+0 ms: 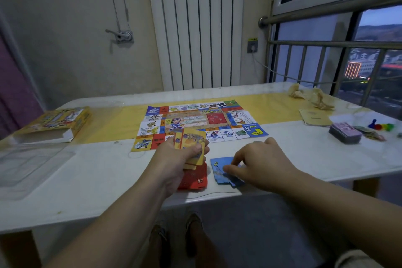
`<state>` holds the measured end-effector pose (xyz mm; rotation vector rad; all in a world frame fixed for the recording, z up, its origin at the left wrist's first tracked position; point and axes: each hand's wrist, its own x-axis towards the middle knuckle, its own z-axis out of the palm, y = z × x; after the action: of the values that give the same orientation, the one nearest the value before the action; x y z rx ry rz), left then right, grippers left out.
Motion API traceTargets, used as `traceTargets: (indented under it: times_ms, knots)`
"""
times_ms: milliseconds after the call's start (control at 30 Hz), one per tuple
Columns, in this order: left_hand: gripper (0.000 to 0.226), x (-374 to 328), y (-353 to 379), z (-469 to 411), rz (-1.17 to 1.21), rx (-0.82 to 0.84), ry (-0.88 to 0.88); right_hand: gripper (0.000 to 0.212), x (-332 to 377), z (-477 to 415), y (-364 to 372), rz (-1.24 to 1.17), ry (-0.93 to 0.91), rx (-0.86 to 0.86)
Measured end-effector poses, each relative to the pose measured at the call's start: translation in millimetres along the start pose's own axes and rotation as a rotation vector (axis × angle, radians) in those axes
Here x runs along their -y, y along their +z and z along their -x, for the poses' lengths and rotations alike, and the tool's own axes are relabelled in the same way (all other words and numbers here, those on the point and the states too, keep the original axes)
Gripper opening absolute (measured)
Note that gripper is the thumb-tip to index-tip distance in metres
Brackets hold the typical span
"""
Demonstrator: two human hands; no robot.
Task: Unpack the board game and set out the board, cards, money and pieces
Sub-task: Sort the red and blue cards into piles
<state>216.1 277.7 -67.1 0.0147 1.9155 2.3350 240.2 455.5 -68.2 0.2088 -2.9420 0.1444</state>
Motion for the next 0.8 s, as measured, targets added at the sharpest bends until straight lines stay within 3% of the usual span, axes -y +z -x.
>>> traceTargets:
  times_ms: [100,267,400,533,700,800]
  knots:
    - [0.020,0,2,4,-0.033,0.027,-0.008,0.038,-3,-4,-5,-0.067,-0.016,0.006]
    - [0.025,3,7,9,-0.183,0.073,0.033,0.026,3,-12,-29,-0.710,-0.043,-0.109]
    - [0.023,2,14,11,-0.194,0.133,0.035,0.014,11,-18,-38,-0.795,-0.041,-0.030]
    - [0.011,-2,13,14,0.023,0.164,-0.014,0.002,2,-17,-43,-0.909,0.013,-0.026]
    - [0.014,-3,13,9,0.042,0.097,0.026,0.025,-13,-10,-47,-1.057,0.047,0.092]
    - [0.014,-1,12,5,0.030,0.014,0.033,0.028,-20,-7,-53,-1.161,0.110,0.156]
